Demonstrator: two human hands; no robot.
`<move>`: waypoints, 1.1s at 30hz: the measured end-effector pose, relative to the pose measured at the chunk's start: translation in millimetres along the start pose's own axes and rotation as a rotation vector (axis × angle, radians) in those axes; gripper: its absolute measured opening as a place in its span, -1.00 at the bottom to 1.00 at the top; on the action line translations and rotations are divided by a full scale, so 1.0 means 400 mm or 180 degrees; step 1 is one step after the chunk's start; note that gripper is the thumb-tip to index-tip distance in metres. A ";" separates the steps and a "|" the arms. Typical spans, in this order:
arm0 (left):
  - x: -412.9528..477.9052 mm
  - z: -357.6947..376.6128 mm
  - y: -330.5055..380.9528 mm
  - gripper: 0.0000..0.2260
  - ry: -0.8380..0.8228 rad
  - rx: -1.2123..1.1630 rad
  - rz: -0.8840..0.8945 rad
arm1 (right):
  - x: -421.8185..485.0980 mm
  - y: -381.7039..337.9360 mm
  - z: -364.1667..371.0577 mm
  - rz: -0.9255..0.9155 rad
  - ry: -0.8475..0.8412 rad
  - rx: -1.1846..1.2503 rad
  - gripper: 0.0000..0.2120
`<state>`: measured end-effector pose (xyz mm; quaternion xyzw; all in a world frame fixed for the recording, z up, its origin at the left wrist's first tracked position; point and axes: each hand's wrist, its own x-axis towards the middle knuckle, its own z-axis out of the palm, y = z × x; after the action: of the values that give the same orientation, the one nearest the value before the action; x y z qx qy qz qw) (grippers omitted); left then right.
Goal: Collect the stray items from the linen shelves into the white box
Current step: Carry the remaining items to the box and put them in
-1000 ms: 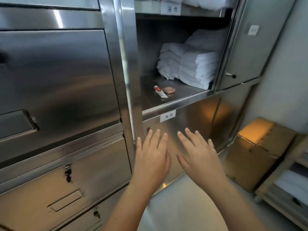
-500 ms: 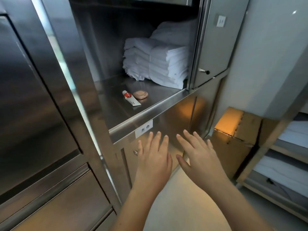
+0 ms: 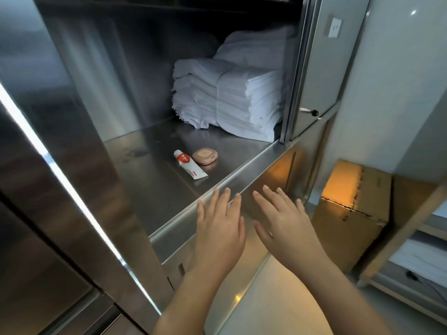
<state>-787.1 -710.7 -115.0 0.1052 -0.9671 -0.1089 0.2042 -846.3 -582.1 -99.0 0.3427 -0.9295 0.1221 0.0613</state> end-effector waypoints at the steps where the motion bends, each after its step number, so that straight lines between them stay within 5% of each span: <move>1: 0.015 0.010 -0.012 -0.58 0.0001 0.0024 -0.0020 | 0.020 0.003 0.008 -0.0021 -0.0015 0.0029 -0.47; 23: 0.408 0.181 -0.191 -0.57 0.0282 0.0588 -0.1373 | 0.637 0.114 0.189 -0.1776 -0.0286 0.0367 -0.45; 33: 0.429 0.223 -0.239 -0.51 -0.0325 0.0754 -0.2098 | 0.752 0.083 0.269 -0.2269 -0.0423 0.0741 -0.49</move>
<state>-962.6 -829.7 -155.0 0.4290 -0.8961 -0.0612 0.0958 -1099.1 -773.7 -149.4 0.6564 -0.7338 0.1754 0.0003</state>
